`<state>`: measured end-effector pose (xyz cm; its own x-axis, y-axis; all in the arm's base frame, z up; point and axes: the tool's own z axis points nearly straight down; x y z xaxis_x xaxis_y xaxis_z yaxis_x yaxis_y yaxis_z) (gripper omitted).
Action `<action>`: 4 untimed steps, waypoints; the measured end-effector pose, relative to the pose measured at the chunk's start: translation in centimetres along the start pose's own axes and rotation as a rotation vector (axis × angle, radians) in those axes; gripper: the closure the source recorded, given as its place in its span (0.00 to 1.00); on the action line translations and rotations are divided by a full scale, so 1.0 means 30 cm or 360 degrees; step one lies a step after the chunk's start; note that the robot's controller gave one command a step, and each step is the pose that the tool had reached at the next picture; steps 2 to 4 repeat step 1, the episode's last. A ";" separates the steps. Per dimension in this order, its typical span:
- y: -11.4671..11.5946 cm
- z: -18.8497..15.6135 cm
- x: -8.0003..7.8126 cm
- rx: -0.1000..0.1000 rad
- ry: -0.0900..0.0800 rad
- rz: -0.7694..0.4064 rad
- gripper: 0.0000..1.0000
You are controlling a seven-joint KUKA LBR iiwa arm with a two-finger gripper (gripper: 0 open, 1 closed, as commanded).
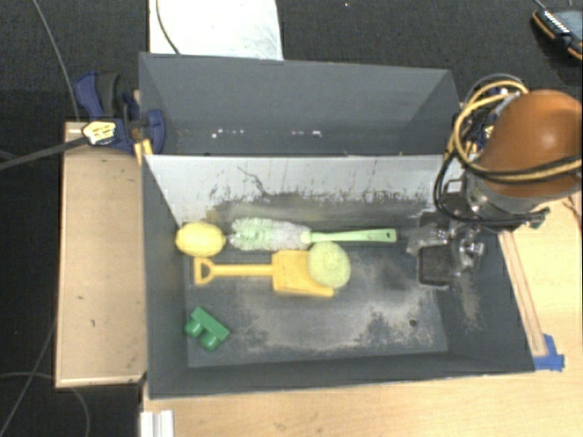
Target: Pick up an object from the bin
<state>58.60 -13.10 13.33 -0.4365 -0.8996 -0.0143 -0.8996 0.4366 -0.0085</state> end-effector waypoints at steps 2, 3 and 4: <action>-0.001 -0.056 -0.001 0.0001 0.0000 0.0002 1.00; -0.001 -0.056 -0.001 0.0001 0.0000 0.0002 1.00; -0.001 -0.056 -0.001 0.0001 0.0000 0.0002 1.00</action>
Offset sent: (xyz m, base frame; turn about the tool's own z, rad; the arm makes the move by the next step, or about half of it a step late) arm 0.0002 -0.0001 0.0397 0.0006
